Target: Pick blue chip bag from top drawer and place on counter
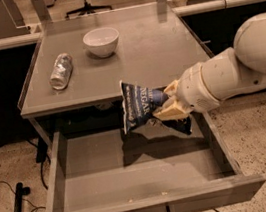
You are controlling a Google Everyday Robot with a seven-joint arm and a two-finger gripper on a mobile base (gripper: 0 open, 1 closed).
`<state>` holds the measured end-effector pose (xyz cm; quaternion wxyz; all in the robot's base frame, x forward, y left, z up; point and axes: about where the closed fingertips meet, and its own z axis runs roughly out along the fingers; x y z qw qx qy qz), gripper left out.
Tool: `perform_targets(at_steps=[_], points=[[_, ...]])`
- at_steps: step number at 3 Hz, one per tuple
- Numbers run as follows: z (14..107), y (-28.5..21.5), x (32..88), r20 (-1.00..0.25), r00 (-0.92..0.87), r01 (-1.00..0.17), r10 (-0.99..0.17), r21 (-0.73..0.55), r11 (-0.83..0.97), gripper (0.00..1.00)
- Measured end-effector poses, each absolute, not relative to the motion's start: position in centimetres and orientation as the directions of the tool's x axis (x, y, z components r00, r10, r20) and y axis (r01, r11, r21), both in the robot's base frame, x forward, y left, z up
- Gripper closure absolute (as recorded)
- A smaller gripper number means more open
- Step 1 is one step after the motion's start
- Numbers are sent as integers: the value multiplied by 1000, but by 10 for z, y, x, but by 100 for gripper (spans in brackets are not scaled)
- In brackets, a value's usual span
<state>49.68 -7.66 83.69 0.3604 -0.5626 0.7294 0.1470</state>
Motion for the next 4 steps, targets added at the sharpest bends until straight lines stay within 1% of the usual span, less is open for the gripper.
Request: perform_targets(at_steps=[1,2,3,4], points=[[883,-80,514,-692,-64,-911,-719,-253,325,100],[919,-86,549,-699,-55,-881,-713,-302,364,100],[940,-85,590,-696,-64,-856,-715,-330,398,100],[939,-88,627,-700,-86,-840,-709,-331,429,100]])
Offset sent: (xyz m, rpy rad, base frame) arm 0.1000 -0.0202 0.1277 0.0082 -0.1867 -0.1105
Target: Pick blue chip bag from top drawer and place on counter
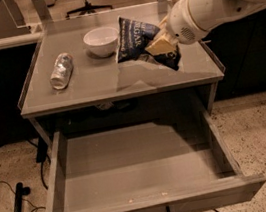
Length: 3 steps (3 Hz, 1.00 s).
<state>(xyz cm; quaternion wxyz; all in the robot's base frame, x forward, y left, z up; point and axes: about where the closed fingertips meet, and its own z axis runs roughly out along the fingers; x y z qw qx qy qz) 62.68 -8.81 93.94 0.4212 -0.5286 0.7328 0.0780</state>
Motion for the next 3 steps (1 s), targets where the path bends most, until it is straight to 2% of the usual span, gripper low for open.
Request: perform_targets(at_steps=[1,3], points=[[914,-100,663,-723,-133,-835,-678,-287,470,100],[885,-87,674,-706,-137,-840,-695,-289,459,100]])
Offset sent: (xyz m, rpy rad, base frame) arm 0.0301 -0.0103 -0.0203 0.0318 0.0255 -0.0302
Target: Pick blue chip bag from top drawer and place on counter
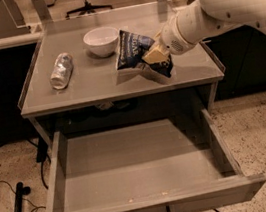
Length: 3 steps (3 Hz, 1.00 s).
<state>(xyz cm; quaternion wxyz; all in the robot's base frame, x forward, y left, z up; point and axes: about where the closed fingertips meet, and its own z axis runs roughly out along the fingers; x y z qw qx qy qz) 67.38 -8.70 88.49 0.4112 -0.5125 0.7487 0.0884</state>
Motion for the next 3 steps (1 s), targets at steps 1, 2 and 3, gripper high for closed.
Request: perform_targets(at_steps=[1,2,3], points=[[874,-84,682,-708,-142,-834,-691,-291,469,100],[872,-80,690,-717,-136,-826,-684,-300,478,100],[868,-79,695,-720,-141,-820,-679,-300,488,100]])
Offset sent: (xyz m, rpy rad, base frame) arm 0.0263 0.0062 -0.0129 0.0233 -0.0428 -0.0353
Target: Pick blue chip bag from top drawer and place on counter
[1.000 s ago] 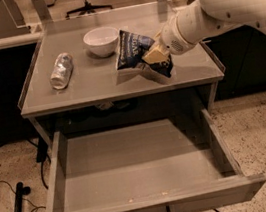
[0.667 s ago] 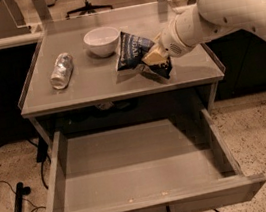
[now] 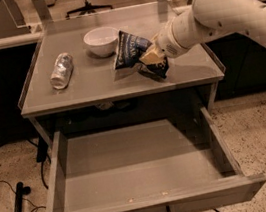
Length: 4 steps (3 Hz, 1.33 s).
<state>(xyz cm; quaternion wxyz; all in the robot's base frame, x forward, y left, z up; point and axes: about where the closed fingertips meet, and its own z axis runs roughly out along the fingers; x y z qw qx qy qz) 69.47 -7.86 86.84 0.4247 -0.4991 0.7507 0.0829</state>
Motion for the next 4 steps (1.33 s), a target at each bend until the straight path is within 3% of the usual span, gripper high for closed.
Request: perform_targets(at_steps=[2,4], points=[[854,-80,702,-704,-169,-815,-690,-294,499,94],[854,-80,702,-704,-169,-815,-690,-294,499,52]])
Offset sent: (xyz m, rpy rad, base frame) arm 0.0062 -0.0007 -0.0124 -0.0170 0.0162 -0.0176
